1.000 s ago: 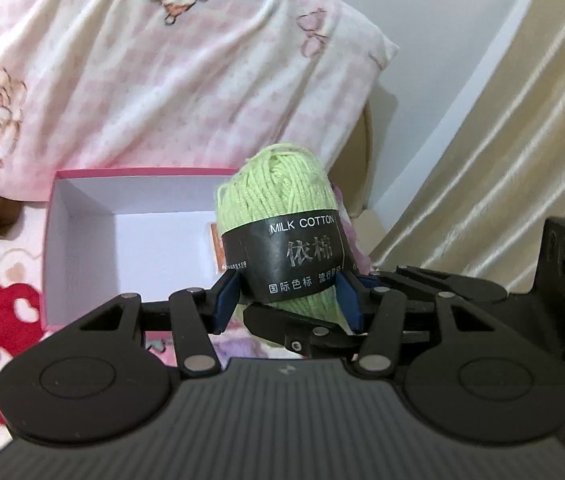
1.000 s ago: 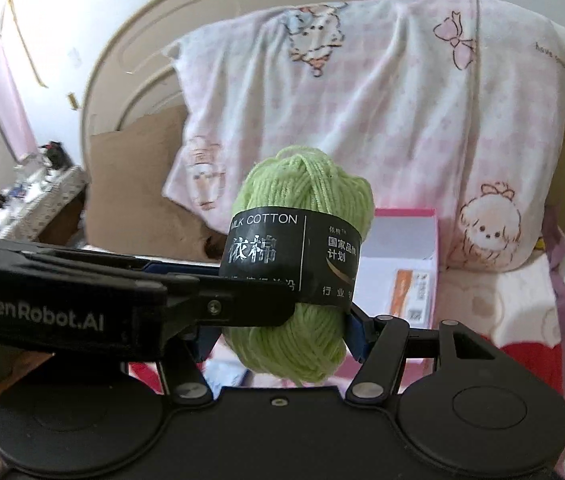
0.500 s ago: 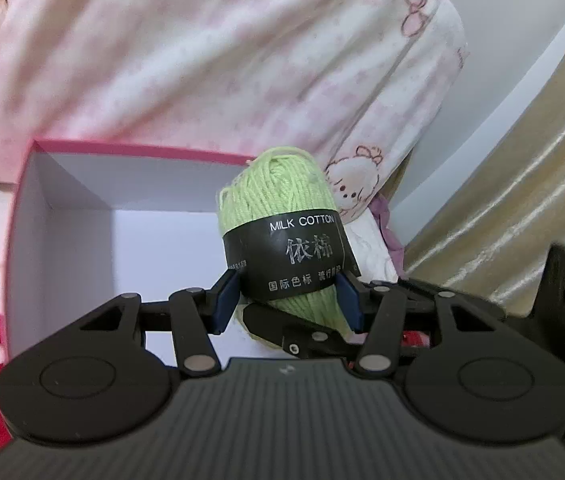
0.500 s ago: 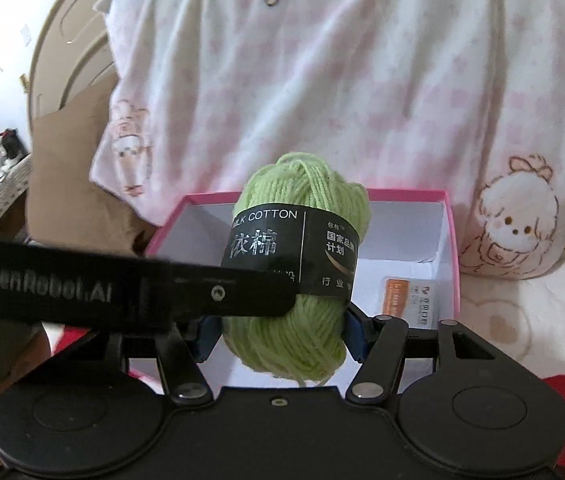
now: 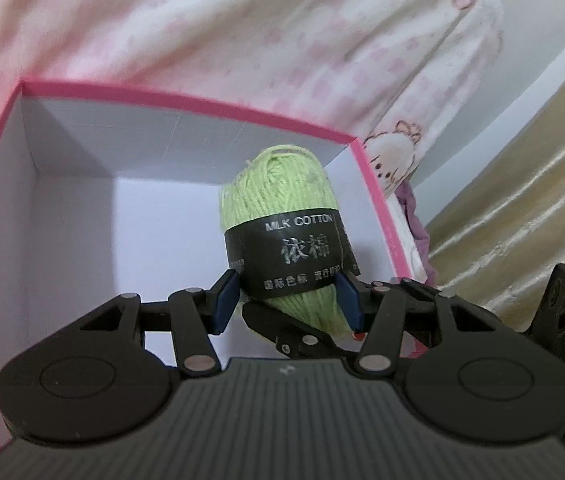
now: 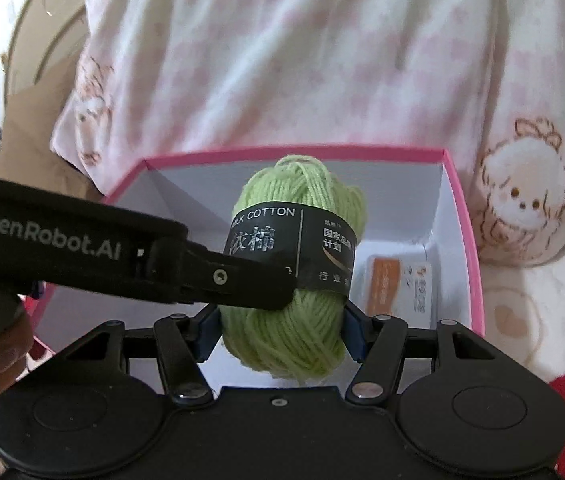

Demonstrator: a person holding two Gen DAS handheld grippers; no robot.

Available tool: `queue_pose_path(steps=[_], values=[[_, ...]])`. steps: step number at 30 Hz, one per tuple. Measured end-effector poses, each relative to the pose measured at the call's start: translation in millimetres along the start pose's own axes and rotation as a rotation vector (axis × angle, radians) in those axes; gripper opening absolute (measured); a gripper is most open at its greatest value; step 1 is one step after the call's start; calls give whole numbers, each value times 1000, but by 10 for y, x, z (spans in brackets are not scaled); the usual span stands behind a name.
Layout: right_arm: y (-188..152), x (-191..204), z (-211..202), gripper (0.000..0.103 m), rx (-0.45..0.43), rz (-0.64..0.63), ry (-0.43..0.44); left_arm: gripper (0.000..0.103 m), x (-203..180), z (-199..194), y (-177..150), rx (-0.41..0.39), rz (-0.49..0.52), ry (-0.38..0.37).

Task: Organize objects
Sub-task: 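Lift the green yarn ball with the left tool into the pink box, then open the left tool to release the yarn ball and withdraw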

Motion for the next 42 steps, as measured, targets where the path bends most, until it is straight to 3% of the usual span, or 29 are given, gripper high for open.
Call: queue_pose_path(steps=[7,11,14,20,21,23,26,35,42], values=[[8,-71,159,65,33,-26,-45,50,-9,101,-42,31,1,22],[-46,-8,211,70,39,-100,-48,50,30,193,-65,47,-2,37],[-83,-23,251,72,102,-117,-50,45,39,258,-82,50,-4,47],[-50,-9,154,78,167,-117,8,43,111,320,-120,61,-24,58],[-47,-1,147,77,163,-121,10,42,113,334,-125,65,-26,55],[-54,-10,166,56,155,-129,-16,41,118,344,-131,66,-29,69],[-28,-97,226,47,150,-93,-44,39,110,354,-122,56,-20,90],[76,-154,200,42,71,34,-100,36,97,342,-75,9,-26,100],[48,-101,246,47,87,-4,-91,35,142,383,-73,1,-25,140]])
Point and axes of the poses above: each gripper's, at about its wrist camera, not at the fingertips, and z roughly the way its jaws point, x to its left, y to its top, the point moved 9 cm from there along z, roughly the way its jaws point, and after that the axes turned 11 degrees about z, right-handed, at the moved point
